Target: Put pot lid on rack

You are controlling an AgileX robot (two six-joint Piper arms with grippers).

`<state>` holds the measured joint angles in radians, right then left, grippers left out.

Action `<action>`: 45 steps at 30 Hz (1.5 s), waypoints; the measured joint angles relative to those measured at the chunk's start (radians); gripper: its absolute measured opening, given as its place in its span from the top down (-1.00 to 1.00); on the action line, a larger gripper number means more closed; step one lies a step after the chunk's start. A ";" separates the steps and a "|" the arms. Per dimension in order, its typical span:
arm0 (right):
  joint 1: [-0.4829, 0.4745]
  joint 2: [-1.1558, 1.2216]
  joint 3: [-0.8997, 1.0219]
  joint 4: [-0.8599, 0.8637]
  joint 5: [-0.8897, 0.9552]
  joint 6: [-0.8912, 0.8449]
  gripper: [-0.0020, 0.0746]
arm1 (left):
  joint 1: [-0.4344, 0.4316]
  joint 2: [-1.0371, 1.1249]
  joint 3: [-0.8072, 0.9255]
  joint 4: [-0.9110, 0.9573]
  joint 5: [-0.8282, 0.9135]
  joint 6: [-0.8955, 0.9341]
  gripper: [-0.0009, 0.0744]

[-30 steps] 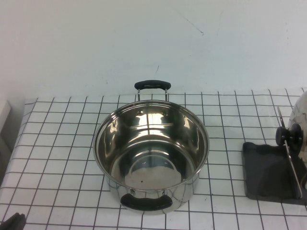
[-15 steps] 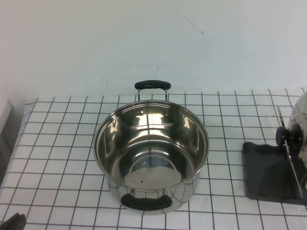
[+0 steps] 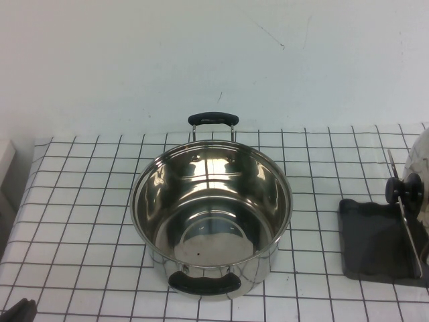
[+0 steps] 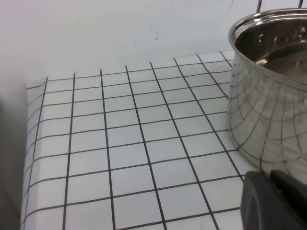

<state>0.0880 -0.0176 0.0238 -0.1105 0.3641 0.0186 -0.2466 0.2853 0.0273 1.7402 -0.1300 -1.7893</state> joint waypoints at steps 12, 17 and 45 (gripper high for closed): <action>0.000 0.000 0.000 0.000 0.000 0.000 0.95 | 0.000 0.000 0.000 0.000 -0.002 0.003 0.98; 0.000 0.000 0.000 0.000 0.000 0.000 0.95 | 0.000 0.000 0.000 0.000 0.004 0.003 0.98; 0.000 0.000 0.000 -0.002 0.000 0.000 0.95 | 0.072 -0.290 0.000 -1.760 0.445 1.862 0.98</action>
<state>0.0880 -0.0176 0.0238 -0.1121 0.3641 0.0186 -0.1749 -0.0048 0.0273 -0.0200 0.3149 0.0723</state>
